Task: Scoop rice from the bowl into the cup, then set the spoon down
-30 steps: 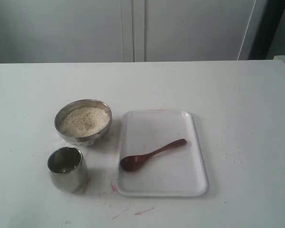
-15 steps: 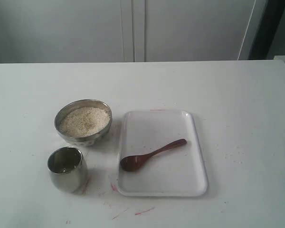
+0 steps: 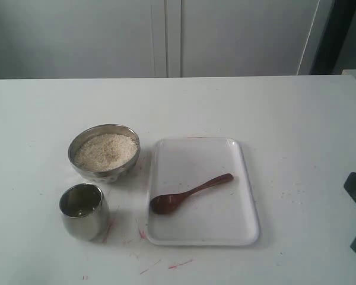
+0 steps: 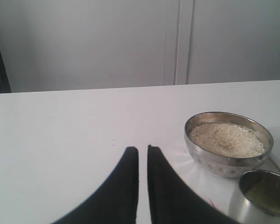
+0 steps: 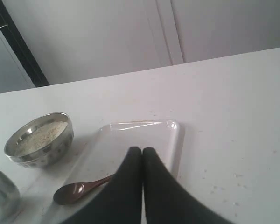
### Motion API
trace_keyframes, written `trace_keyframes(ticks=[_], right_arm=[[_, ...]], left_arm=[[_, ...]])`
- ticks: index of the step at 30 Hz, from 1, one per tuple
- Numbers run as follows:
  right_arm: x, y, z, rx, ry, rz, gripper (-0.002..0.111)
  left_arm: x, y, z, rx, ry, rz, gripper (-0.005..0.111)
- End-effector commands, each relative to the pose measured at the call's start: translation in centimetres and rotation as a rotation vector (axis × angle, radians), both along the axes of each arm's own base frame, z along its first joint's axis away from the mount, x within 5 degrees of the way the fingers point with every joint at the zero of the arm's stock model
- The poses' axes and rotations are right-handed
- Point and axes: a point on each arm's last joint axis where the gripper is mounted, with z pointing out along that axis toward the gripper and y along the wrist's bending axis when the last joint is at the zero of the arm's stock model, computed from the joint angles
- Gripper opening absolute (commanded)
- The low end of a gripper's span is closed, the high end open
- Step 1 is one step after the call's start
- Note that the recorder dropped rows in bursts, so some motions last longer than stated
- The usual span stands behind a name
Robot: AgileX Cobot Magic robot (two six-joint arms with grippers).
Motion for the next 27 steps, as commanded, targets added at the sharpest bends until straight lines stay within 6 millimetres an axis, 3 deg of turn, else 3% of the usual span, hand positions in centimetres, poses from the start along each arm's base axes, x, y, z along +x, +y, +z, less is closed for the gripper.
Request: trace_keyframes(ticks=[1,18,27], right_arm=[[-0.1,0.0,-0.1,0.002,-0.003,0.004,0.0],[0.0,-0.6,0.0,0.017,-0.004,-0.074,0.0],[-1.8,-1.1,0.1,0.002,-0.15,-0.143,0.0]], left_arm=[[-0.1,0.0,0.2,-0.005,-0.012,-0.001,0.014],[-0.1,0.0,0.2,-0.005,-0.012,-0.001,0.014],[-0.1,0.0,0.2,-0.005,-0.012,-0.001,0.014]])
